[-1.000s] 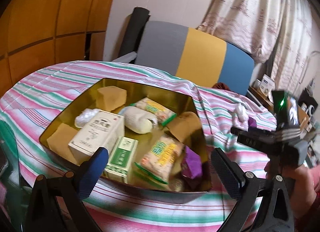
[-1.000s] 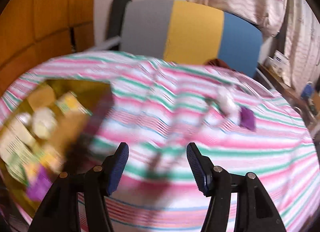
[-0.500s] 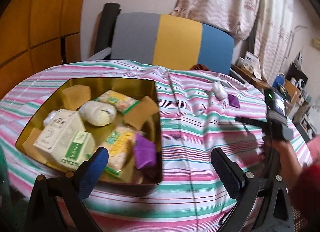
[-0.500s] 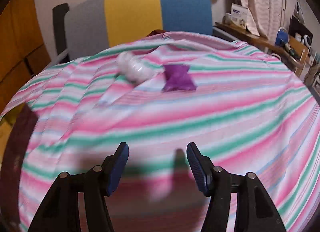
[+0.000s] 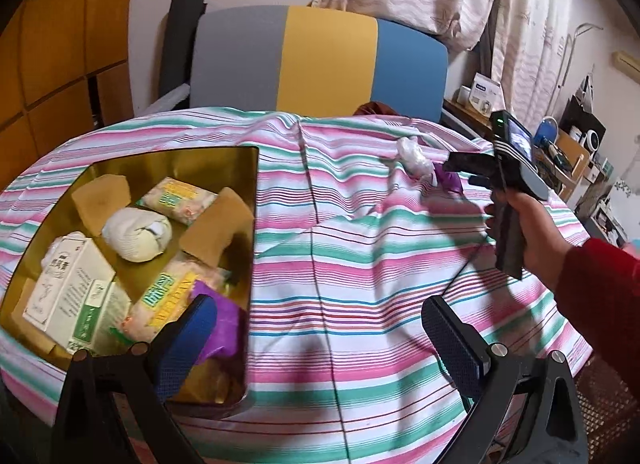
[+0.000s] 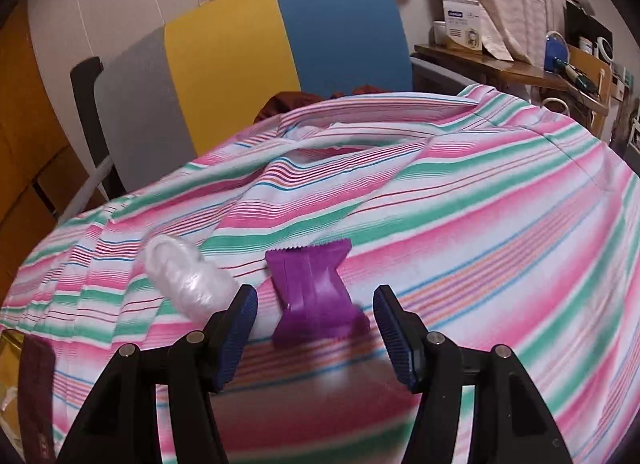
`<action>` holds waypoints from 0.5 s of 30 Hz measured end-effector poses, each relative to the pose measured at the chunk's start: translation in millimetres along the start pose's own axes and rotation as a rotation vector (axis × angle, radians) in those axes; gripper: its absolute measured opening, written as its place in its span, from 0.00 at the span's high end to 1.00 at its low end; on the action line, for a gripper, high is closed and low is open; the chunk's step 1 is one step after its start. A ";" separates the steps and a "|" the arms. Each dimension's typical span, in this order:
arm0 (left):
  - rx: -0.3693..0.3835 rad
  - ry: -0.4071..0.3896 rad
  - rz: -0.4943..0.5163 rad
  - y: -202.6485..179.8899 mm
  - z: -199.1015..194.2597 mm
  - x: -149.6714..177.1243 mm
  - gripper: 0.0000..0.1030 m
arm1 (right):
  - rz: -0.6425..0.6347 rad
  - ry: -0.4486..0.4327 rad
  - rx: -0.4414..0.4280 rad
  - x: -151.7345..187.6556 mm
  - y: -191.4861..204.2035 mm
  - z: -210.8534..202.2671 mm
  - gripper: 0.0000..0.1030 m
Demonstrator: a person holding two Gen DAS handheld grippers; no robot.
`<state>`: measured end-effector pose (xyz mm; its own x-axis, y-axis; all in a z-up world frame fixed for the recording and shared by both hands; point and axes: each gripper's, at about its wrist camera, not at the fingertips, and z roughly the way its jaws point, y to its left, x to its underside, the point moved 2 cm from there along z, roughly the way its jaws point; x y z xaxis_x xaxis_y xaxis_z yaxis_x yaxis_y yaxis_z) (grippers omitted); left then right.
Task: Organize objects
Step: 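Return the right tool to the items and grasp the purple sachet, then grasp the bubble-wrapped white bundle with the left tool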
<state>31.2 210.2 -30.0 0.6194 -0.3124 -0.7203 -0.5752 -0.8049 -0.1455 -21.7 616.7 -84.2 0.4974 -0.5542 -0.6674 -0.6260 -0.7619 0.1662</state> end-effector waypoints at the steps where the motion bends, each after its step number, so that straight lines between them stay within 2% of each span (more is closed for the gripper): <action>1: 0.000 0.003 0.004 -1.4 1.5 -0.3 0.00 | -0.001 0.001 0.003 0.5 0.4 3.6 0.41; 4: 0.000 0.014 0.014 -4.7 5.2 -0.4 0.00 | -0.011 0.015 0.011 2.3 0.9 15.8 0.41; 6: -0.001 0.022 0.017 -7.1 7.8 0.2 0.00 | -0.019 0.028 -0.004 3.0 2.1 22.0 0.49; 7: -0.001 0.026 0.017 -7.6 9.1 0.0 0.00 | -0.028 0.030 -0.022 2.3 4.0 22.8 0.58; 11: 0.012 0.034 0.017 -12.6 11.4 -2.3 0.00 | -0.102 0.020 -0.071 5.9 19.5 14.8 0.61; 15: 0.021 0.011 0.031 -20.0 11.9 -12.5 0.00 | -0.121 0.035 -0.142 22.0 29.1 -4.2 0.63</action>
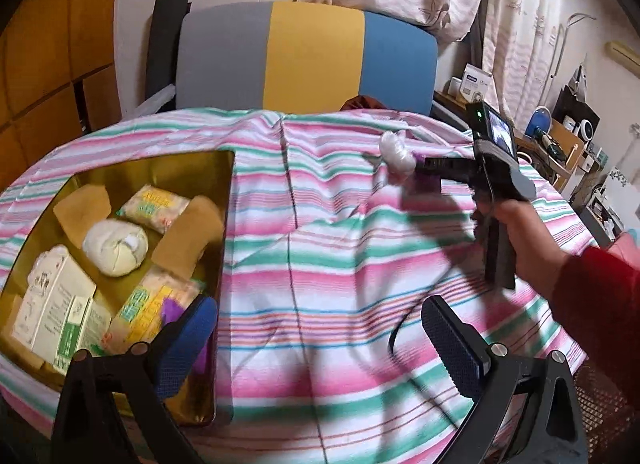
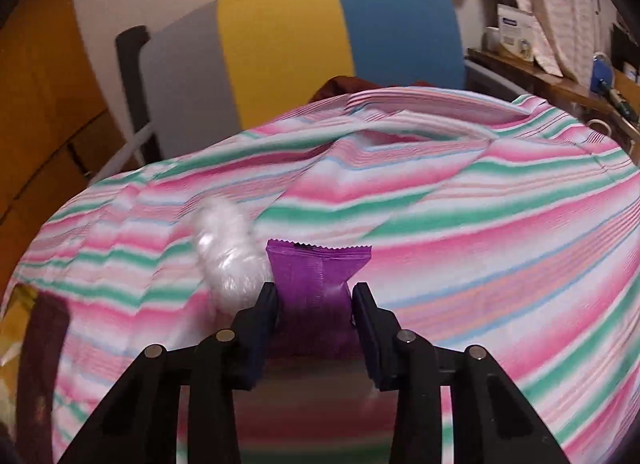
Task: Organize objects
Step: 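Grasp the bubble-wrapped white bundle with the left tool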
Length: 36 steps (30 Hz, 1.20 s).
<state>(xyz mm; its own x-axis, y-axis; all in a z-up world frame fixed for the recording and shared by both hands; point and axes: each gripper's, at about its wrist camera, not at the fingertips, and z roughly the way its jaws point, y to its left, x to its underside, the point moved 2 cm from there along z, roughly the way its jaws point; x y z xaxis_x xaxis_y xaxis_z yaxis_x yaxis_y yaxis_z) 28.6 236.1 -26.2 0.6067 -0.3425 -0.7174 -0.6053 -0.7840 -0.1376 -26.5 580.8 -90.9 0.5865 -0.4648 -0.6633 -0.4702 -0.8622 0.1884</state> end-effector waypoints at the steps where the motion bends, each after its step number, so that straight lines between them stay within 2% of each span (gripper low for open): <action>1: 0.006 -0.003 -0.001 -1.7 1.4 -3.1 0.00 | 0.000 -0.002 -0.001 5.2 0.9 -6.7 0.63; 5: 0.032 -0.003 -0.011 -11.2 17.3 -21.6 0.00 | 0.005 -0.013 0.018 23.9 -3.2 -34.4 0.64; 11: 0.021 -0.069 -0.002 -36.1 53.1 -64.8 0.00 | 0.063 -0.062 0.125 46.0 -27.5 -59.3 0.65; 13: 0.003 -0.055 0.021 -48.4 74.1 -81.1 0.00 | 0.101 -0.081 0.103 52.8 -36.0 -57.1 0.65; 16: 0.023 -0.064 0.048 -65.8 102.2 -102.2 0.00 | 0.190 -0.106 0.049 59.5 -54.1 -59.0 0.65; 20: -0.007 -0.047 0.076 -88.4 146.4 -124.2 0.00 | 0.294 -0.146 -0.049 67.7 -74.8 -63.2 0.65; 24: -0.014 0.017 0.099 -113.5 198.1 -139.3 0.00 | 0.416 -0.141 -0.068 75.5 -97.4 -59.7 0.61; 28: -0.021 0.022 0.145 -129.5 231.8 -148.0 0.02 | 0.412 -0.152 -0.074 75.2 -96.2 -60.4 0.59; 29: -0.019 0.025 0.144 -130.3 239.0 -150.5 0.06 | 0.408 -0.151 -0.070 75.1 -94.7 -59.7 0.59; 31: -0.018 0.039 0.172 -133.0 250.0 -150.5 0.33 | 0.403 -0.153 -0.068 74.7 -93.5 -59.6 0.59; 32: -0.022 0.043 0.194 -132.2 254.2 -146.4 0.42 | 0.404 -0.154 -0.069 74.4 -93.5 -59.3 0.59; 33: -0.020 0.049 0.200 -130.3 256.3 -141.3 0.56 | 0.404 -0.156 -0.069 74.7 -93.1 -59.6 0.59; 34: -0.007 0.065 0.188 -127.1 258.7 -138.1 0.60 | 0.403 -0.156 -0.069 74.9 -93.2 -59.4 0.59; 36: 0.020 0.051 0.134 -115.5 253.1 -137.5 0.61 | 0.402 -0.158 -0.068 74.5 -93.5 -59.4 0.59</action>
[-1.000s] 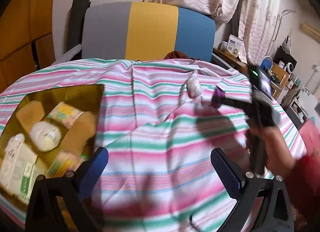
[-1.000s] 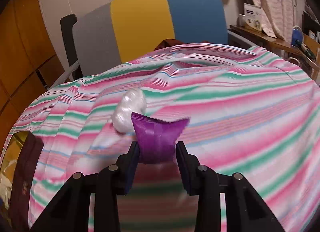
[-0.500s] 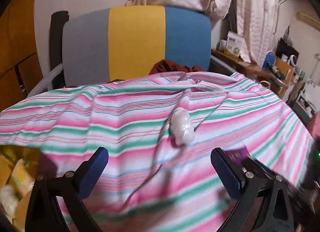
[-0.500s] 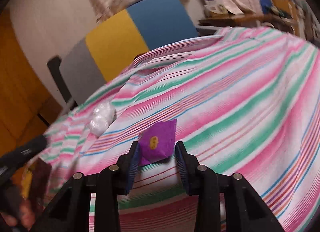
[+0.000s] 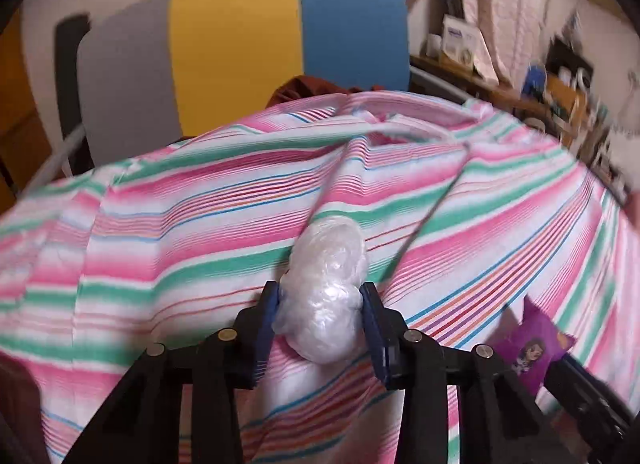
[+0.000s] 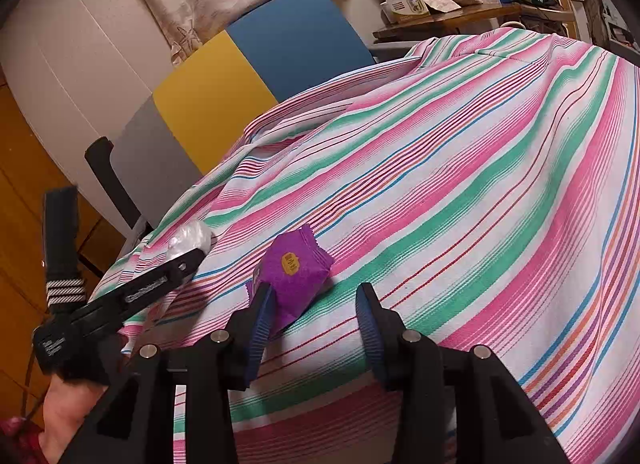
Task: Organize objects
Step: 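Grasp the bubble-wrapped white bundle with the left tool, then carry the bubble-wrapped bundle into the gold tray and release it with the left tool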
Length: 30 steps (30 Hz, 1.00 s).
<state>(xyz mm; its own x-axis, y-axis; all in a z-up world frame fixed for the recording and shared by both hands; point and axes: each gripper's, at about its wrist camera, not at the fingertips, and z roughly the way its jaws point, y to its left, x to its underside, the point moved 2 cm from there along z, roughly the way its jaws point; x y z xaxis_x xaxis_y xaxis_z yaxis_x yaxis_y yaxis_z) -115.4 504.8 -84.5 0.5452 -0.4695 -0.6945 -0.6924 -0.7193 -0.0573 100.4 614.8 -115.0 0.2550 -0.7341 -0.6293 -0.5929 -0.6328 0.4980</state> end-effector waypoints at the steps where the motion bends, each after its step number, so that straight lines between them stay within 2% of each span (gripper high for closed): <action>1: 0.002 -0.023 -0.021 5.5 -6.1 1.0 0.62 | 0.000 0.000 0.000 -0.1 -0.2 0.4 0.58; 4: -0.034 -0.064 -0.017 13.2 -22.4 10.9 0.62 | 0.000 -0.002 -0.001 0.4 -0.6 0.2 0.58; 6: -0.053 -0.111 -0.019 17.6 -39.1 20.1 0.62 | 0.002 -0.007 -0.012 1.1 -1.7 -2.3 0.53; 10: -0.053 -0.150 -0.009 25.9 -64.7 44.4 0.62 | -0.008 -0.034 0.004 -1.1 2.1 -10.6 0.27; 11: -0.051 -0.152 -0.011 29.6 -70.7 52.1 0.62 | -0.018 -0.029 0.015 -2.4 4.9 -10.7 0.26; 13: -0.056 -0.152 -0.018 37.5 -79.2 63.2 0.62 | -0.058 -0.011 0.045 -5.2 14.6 -8.1 0.26; 16: -0.050 -0.155 -0.102 55.9 -92.1 76.1 0.62 | -0.159 -0.006 0.084 -12.6 33.1 -2.3 0.26; 20: -0.040 -0.119 -0.173 68.7 -93.1 86.3 0.62 | -0.315 0.061 0.190 -19.0 51.9 22.8 0.26; 24: -0.032 -0.114 -0.199 71.2 -93.3 89.7 0.62 | -0.333 0.154 0.218 -14.5 46.2 47.0 0.25; 30: -0.030 -0.115 -0.211 73.4 -92.7 91.0 0.62 | -0.355 0.108 0.175 -10.4 49.7 41.1 0.46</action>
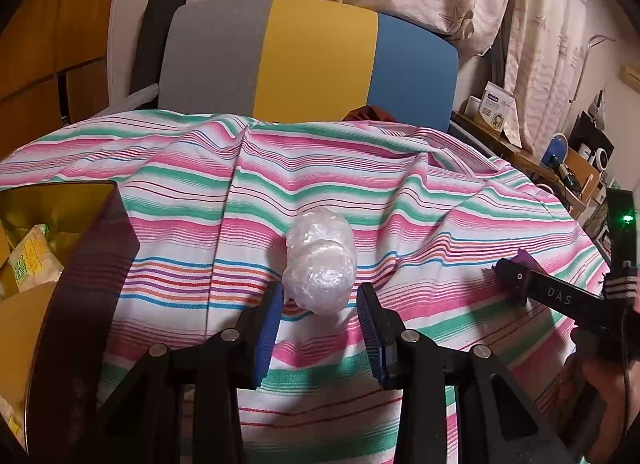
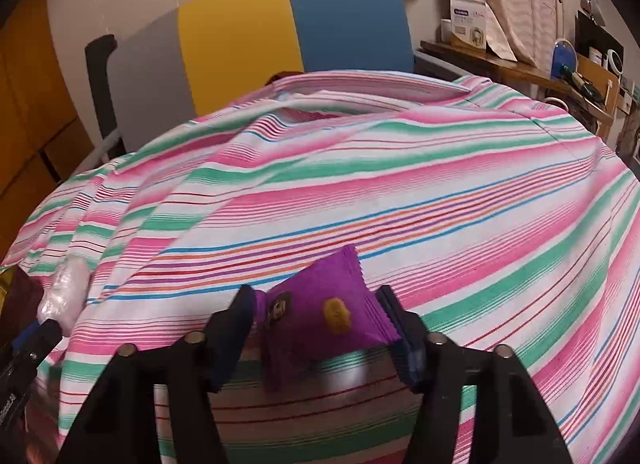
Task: Organize objects
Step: 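Carry the bubble-wrapped bundle into the gold tray and release it with the left tool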
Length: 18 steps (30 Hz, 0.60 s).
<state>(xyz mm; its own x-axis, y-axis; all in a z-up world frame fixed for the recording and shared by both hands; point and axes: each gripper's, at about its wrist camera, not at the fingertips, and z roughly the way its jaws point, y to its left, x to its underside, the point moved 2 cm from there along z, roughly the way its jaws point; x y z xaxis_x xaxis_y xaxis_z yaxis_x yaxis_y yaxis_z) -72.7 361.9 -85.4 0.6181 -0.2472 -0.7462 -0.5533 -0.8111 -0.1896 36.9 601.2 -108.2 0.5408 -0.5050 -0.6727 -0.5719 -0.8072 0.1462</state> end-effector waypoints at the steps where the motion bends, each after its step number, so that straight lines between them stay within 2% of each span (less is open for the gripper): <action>1: 0.002 -0.006 -0.004 1.3 -1.0 0.0 0.62 | 0.000 -0.010 -0.005 -0.3 0.6 -1.7 0.55; 4: 0.001 -0.027 -0.017 4.2 -6.5 1.0 0.62 | -0.003 -0.045 -0.016 0.0 3.0 -9.4 0.63; 9: 0.002 -0.039 -0.024 7.3 -14.0 4.9 0.62 | -0.041 -0.042 -0.023 0.6 13.7 -13.2 0.63; 13: 0.013 -0.044 -0.009 5.1 -21.4 9.7 0.62 | -0.042 -0.002 -0.051 4.7 15.0 -8.6 0.63; 18: 0.031 -0.032 -0.002 4.9 -25.2 14.4 0.62 | -0.051 -0.011 -0.074 5.4 17.9 -14.1 0.66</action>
<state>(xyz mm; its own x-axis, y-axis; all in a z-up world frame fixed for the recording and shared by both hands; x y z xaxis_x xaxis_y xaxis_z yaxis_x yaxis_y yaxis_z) -52.5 341.0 -81.0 0.6010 -0.2282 -0.7660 -0.5697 -0.7945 -0.2102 38.3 579.7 -99.0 0.5608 -0.4599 -0.6885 -0.4964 -0.8523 0.1650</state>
